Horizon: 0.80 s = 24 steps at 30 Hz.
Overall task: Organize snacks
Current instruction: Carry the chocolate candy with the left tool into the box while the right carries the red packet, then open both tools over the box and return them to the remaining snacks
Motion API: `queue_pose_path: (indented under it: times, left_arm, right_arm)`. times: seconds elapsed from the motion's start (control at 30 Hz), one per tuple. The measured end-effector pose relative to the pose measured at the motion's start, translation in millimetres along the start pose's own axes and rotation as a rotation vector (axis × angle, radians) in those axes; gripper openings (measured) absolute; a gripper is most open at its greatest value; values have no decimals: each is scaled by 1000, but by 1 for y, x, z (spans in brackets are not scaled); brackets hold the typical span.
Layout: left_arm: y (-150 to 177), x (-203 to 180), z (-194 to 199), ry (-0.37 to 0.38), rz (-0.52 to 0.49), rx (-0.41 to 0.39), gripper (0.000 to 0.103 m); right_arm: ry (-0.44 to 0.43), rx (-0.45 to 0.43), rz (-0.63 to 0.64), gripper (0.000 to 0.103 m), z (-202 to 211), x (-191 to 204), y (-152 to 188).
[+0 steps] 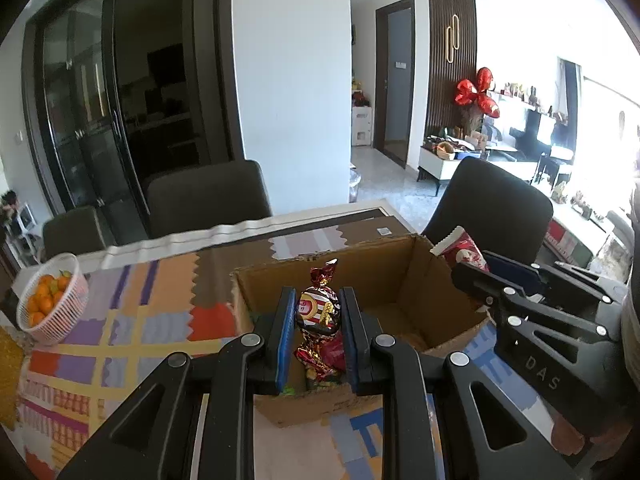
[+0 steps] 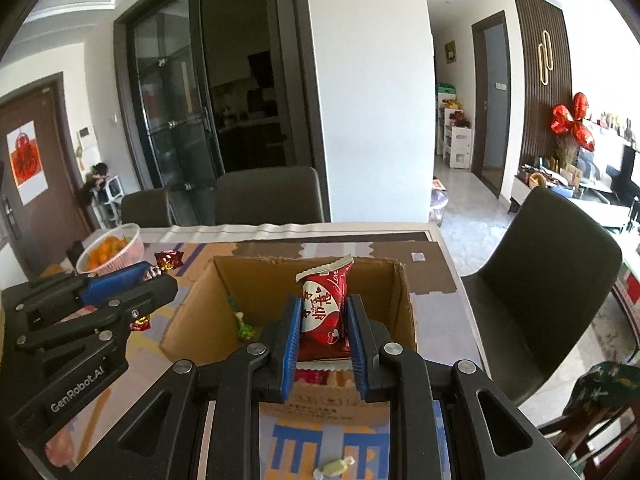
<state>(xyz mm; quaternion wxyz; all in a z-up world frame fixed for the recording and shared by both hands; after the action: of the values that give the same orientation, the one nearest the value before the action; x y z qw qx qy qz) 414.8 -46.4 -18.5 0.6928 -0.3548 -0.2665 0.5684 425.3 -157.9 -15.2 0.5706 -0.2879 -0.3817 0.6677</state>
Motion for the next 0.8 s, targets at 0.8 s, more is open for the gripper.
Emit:
queue_pose_path:
  times: [0.8]
  left_arm:
    - [67,-7,78,3,-27,-24,51]
  right_arm:
    - [-20,25,-1,46,57,4,57]
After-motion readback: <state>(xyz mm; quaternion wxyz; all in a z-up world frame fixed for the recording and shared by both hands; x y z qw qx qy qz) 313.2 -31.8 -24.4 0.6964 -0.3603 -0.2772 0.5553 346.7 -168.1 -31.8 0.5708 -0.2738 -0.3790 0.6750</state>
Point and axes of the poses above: each gripper's, at about its wrist camera, not at the fingertips, and z roughly against the way its jaws point, x to its left, y to its underside, the point moved 10 cm from there along -z, roughly the way its jaws point, and after that the axes turned 3 degrees about z, right-handed, at the moved point
